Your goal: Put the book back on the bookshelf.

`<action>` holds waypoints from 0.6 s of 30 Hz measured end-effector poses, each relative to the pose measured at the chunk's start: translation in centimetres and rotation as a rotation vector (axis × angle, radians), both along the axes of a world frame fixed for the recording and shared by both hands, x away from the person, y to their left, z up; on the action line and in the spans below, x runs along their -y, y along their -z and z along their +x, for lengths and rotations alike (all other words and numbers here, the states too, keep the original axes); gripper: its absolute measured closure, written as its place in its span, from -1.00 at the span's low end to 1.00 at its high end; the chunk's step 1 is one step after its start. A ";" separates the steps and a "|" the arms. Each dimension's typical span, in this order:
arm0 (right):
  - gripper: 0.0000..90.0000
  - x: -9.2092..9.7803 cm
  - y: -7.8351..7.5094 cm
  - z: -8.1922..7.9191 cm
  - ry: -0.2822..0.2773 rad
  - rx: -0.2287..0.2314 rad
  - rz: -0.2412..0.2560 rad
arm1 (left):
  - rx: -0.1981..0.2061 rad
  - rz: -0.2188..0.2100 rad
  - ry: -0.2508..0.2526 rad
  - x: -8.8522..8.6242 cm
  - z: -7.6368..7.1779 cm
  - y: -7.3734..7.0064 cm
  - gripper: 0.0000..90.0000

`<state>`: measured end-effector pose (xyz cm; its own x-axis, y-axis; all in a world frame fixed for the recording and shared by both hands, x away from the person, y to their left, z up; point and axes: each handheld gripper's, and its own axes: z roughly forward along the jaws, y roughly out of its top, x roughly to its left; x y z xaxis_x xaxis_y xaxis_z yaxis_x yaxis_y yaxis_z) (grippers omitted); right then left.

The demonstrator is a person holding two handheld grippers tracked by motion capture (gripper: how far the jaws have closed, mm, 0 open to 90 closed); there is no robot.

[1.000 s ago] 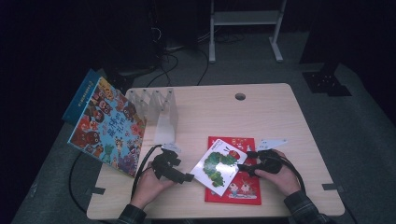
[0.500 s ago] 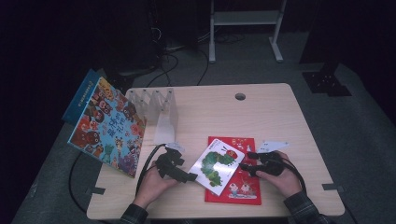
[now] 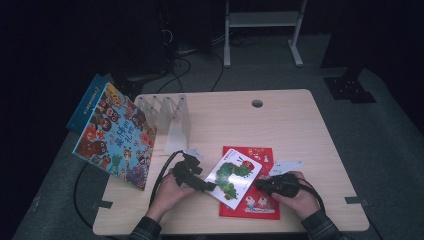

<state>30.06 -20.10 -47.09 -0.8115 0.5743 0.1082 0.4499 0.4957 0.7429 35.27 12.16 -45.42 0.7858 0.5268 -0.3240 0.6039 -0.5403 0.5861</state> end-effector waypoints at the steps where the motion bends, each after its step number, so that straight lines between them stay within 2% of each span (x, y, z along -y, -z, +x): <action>1: 0.93 -0.1 0.0 0.0 -0.007 -0.002 0.003 | -0.004 -0.002 0.005 0.1 0.1 0.1 -0.87; 3: 0.98 -0.3 0.0 0.0 -0.011 -0.003 0.000 | -0.008 0.000 0.010 0.3 0.2 0.2 -0.88; 18: 0.98 -0.8 0.0 0.1 -0.023 -0.002 0.001 | -0.025 0.019 0.036 1.7 0.3 0.8 -0.89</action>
